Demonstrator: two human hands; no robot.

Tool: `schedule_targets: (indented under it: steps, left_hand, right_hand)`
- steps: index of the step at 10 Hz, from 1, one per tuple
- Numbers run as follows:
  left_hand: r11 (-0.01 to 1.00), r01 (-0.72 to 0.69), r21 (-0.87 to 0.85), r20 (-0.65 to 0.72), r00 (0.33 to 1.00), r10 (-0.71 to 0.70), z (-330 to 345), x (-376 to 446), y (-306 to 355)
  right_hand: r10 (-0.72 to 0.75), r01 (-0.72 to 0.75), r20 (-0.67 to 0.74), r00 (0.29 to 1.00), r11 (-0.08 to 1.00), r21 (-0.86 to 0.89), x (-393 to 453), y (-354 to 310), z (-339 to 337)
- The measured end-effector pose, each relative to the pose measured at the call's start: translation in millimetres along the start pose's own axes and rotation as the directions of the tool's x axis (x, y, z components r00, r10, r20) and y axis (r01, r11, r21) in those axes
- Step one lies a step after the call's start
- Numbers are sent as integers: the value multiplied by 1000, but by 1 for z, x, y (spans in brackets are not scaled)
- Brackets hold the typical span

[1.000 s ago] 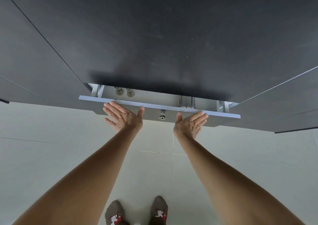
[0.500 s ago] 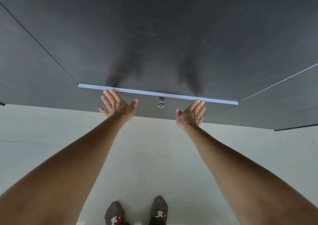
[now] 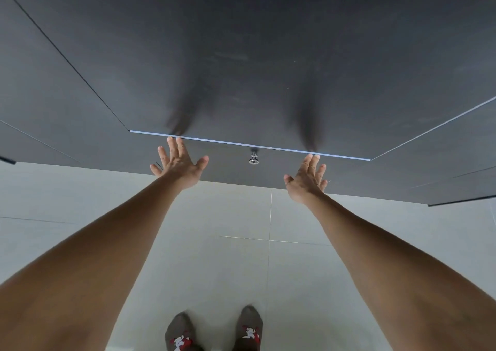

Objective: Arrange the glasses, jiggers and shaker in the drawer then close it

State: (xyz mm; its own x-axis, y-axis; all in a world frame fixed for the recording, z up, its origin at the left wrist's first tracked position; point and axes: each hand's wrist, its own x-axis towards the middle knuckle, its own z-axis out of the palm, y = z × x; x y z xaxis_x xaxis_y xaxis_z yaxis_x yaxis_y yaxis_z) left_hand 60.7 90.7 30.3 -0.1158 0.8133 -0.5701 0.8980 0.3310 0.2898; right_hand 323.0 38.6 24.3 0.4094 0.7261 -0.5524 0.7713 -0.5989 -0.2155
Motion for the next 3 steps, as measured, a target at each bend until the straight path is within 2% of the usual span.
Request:
schedule_targets:
  steps: [2, 3]
  left_hand:
    - [998, -44, 34, -60, 997, 46, -16, -33, 0]
    - [990, -127, 62, -99, 986, 132, -28, -73, 1]
  right_hand:
    - [-59, 59, 1, 998, 998, -33, -30, -3, -23]
    - [-90, 90, -16, 996, 996, -21, -64, -5, -41]
